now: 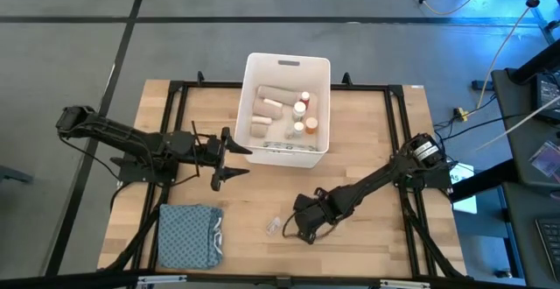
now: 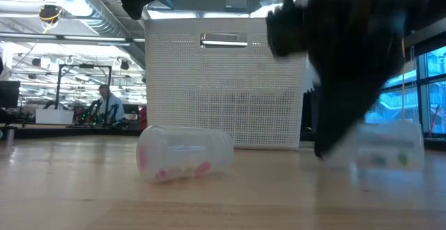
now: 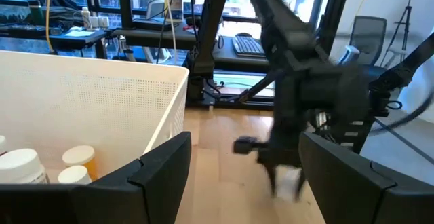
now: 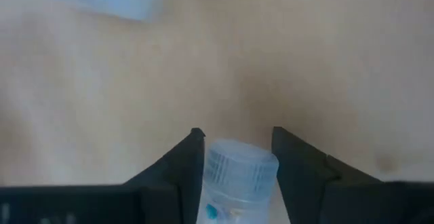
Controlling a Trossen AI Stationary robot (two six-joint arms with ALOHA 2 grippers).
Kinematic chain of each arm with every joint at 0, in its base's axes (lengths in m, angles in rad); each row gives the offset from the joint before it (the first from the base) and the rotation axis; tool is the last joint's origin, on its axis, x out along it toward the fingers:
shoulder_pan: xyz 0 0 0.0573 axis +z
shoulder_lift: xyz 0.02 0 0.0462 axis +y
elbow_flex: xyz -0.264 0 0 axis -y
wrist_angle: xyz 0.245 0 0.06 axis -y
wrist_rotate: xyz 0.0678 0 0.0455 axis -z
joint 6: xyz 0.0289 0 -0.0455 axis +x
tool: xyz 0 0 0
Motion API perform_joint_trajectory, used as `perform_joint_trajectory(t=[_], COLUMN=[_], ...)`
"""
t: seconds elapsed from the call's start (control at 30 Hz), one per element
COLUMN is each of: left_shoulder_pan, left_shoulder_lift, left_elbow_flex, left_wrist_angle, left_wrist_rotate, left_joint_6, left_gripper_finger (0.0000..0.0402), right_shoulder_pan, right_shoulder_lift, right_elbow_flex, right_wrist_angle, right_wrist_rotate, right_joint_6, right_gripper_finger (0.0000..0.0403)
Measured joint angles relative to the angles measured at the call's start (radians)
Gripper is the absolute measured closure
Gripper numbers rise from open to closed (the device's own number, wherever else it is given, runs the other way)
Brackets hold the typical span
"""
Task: Pick & place medical supplies in basket/bin
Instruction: Put the right transparent pill bottle into the white bin
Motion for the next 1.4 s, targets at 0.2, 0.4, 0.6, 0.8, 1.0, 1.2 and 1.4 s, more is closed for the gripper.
perform_joint_trajectory(t=[0.2,0.4,0.6,0.8,1.0,1.2,1.4], left_shoulder_pan=[0.0,0.0,0.0,0.001,0.001,0.002,0.003], left_shoulder_lift=[0.0,0.0,0.0,0.0,0.0,0.0,0.0], left_elbow_flex=[0.0,0.0,0.0,0.0,0.0,0.0,0.0], left_wrist_angle=[-0.002,-0.012,-0.02,-0.024,-0.023,-0.02,-0.02], left_wrist_rotate=[0.002,0.002,0.003,0.001,0.002,0.001,0.0], left_joint_6=[0.0,0.0,0.0,0.0,-0.024,-0.024,-0.002], left_gripper_finger=[0.0137,0.0137,0.0137,0.0137,0.0137,0.0137,0.0137], right_shoulder_pan=[0.055,0.115,0.185,0.301,0.362,0.36,0.347], right_shoulder_lift=[-0.004,-0.111,-0.311,-0.491,-0.541,-0.541,-0.535], right_elbow_flex=[0.162,0.235,0.149,-0.071,-0.327,-0.535,-0.712], right_wrist_angle=[-0.119,-0.35,-0.438,-0.271,0.077,0.428,0.742], right_wrist_rotate=[0.147,0.316,0.533,0.796,0.985,1.092,1.167], right_joint_6=[-0.105,-0.084,-0.01,0.021,-0.033,-0.154,-0.242], right_gripper_finger=[0.0254,0.0255,0.0259,0.0255,0.0253,0.0252,0.0252])
